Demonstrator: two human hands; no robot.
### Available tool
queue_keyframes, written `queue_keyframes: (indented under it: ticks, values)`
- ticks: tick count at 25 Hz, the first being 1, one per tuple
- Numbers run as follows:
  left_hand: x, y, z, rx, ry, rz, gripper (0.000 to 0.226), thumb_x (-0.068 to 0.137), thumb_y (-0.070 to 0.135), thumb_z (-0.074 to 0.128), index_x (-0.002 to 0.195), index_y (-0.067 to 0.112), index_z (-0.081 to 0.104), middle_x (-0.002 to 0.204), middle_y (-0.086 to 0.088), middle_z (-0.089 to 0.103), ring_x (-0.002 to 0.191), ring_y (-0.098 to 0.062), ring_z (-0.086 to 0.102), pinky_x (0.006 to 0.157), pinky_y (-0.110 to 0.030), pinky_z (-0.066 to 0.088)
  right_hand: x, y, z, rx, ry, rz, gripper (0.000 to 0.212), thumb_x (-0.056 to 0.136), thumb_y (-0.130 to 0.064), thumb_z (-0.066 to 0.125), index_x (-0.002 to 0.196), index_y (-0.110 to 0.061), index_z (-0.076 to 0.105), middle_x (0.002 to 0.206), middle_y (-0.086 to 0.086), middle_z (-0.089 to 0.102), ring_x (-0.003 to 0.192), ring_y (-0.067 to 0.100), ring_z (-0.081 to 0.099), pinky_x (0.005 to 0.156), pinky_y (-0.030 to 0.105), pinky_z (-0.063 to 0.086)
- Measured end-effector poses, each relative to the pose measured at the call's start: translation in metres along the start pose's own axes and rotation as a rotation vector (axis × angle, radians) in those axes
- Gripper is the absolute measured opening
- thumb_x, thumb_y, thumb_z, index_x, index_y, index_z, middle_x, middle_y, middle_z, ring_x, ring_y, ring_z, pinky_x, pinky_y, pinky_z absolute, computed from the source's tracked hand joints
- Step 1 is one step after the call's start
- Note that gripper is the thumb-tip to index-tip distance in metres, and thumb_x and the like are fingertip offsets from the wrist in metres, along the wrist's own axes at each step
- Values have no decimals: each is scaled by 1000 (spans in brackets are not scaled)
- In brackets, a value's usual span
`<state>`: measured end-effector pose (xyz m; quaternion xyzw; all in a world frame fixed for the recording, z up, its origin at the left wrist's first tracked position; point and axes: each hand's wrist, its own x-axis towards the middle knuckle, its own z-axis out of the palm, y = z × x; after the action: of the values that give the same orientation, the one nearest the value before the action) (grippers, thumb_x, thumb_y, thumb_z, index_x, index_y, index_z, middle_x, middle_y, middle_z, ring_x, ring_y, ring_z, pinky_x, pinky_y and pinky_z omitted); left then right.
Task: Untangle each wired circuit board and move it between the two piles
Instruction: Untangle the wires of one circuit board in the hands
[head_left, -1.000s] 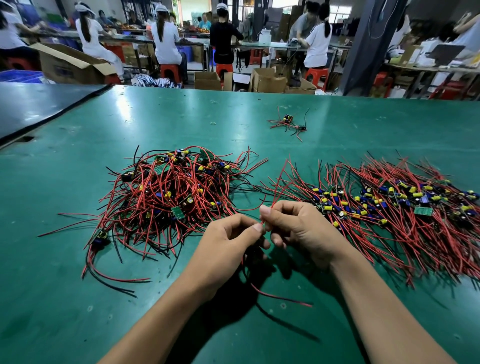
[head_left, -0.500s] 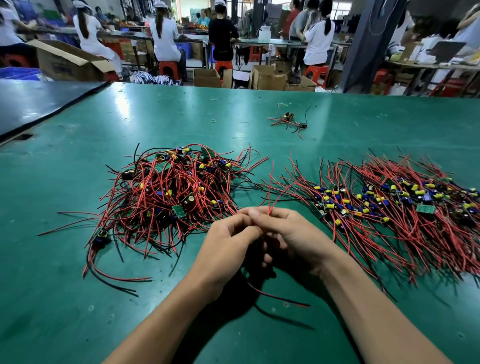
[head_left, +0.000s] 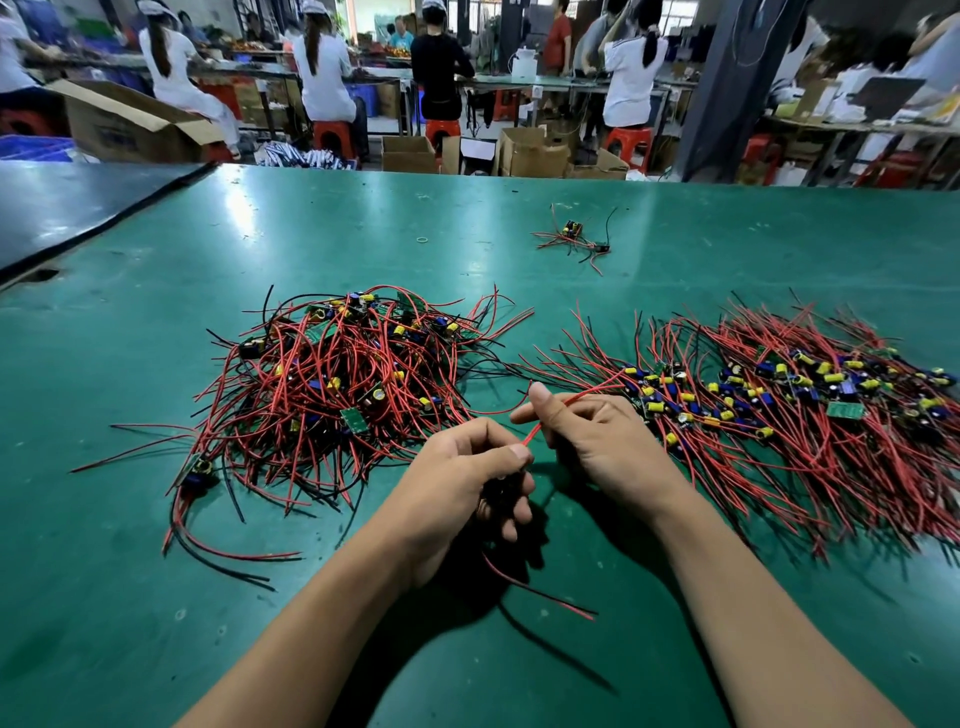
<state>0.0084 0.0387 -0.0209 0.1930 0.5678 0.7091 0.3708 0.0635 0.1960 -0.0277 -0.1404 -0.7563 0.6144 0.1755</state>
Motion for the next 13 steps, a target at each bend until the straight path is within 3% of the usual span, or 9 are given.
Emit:
queue_keyframes:
  ticks: [5, 9, 13]
  values:
    - [1, -2, 0, 188, -7, 57, 10, 94, 3, 56, 84, 4, 54, 61, -7, 61, 47, -21, 55, 44, -26, 43, 8, 2, -1, 148, 134, 146, 55, 90, -59, 55, 75, -13, 80, 53, -6, 49, 38, 8, 32, 38, 17, 22]
    - [0, -4, -1, 306, -21, 92, 11, 95, 5, 57, 84, 4, 58, 59, -4, 64, 48, -24, 60, 48, -28, 44, 10, 0, -6, 372, 18, 331, 66, 99, -60, 41, 68, -15, 79, 52, -7, 46, 36, 6, 30, 41, 18, 19]
    - [-3, -7, 0, 167, -1, 37, 16, 95, 14, 60, 82, 8, 65, 60, -15, 61, 47, -27, 60, 48, -29, 51, 7, -3, 5, 475, -127, 365, 56, 90, -58, 51, 74, -12, 79, 53, -6, 41, 34, 4, 29, 39, 17, 20]
